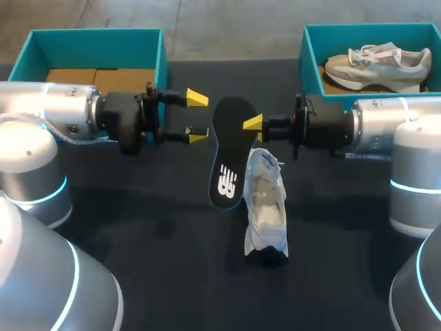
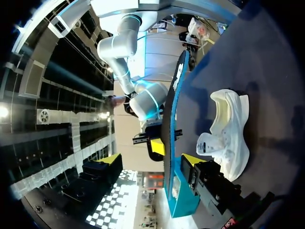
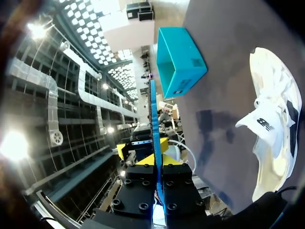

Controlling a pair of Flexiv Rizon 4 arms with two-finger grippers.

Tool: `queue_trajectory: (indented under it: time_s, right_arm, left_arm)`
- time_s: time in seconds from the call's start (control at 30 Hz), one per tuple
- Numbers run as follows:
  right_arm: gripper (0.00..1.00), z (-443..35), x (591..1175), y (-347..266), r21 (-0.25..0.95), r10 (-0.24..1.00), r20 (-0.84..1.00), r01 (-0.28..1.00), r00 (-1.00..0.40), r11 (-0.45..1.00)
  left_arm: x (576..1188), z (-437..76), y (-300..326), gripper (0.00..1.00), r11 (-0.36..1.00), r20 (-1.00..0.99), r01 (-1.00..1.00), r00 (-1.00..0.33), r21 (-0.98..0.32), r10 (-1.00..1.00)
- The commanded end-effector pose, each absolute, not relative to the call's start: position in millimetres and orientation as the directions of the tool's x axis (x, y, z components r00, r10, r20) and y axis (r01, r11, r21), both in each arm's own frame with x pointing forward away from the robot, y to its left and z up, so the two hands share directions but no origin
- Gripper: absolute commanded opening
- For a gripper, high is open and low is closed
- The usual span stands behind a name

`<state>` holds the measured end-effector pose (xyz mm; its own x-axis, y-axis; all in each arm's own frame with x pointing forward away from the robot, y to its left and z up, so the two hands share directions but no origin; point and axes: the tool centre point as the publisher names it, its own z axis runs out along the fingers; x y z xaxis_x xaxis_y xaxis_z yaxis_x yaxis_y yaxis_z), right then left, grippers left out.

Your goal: Take the shoe out of the shoebox, open the shoe tongue, remove and reinsert the insole, then place the shoe into the shoebox

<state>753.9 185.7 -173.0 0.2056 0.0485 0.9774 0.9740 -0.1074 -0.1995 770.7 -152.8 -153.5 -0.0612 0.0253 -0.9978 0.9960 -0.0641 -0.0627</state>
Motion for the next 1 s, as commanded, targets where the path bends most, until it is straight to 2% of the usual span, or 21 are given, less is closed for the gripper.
queue_trajectory:
  time_s: [0.03, 0.2, 0.3, 0.57, 0.77, 1.0]
  right_arm:
    - [0.00, -172, 751, 188, -0.199, 0.049, 0.977, 0.972, 0.206, -0.121]
    - [0.00, -173, 753, 191, -0.198, 0.045, 0.978, 0.971, 0.205, -0.132]
    - [0.00, -172, 753, 191, -0.196, 0.041, 0.978, 0.972, 0.203, -0.133]
    - [0.00, -172, 754, 192, -0.190, 0.035, 0.980, 0.972, 0.197, -0.137]
    - [0.00, -172, 754, 193, -0.189, 0.033, 0.980, 0.973, 0.195, -0.133]
    - [0.00, -173, 754, 193, -0.188, 0.035, 0.980, 0.974, 0.194, -0.126]
  left_arm:
    - [774, -160, -161, 0.79, -0.061, -0.998, 0.996, -0.063, -0.064, 0.026]
    - [771, -163, -167, 0.74, -0.047, -0.998, 0.997, -0.059, -0.059, 0.018]
    - [769, -163, -171, 0.63, -0.044, -0.998, 0.997, -0.057, -0.057, 0.012]
    - [767, -165, -178, 0.58, -0.049, -0.999, 0.997, -0.052, -0.052, 0.012]
    - [770, -169, -181, 0.44, -0.041, -0.998, 0.998, -0.052, -0.053, 0.019]
    - [770, -172, -183, 0.40, -0.039, -0.998, 0.998, -0.053, -0.055, 0.030]
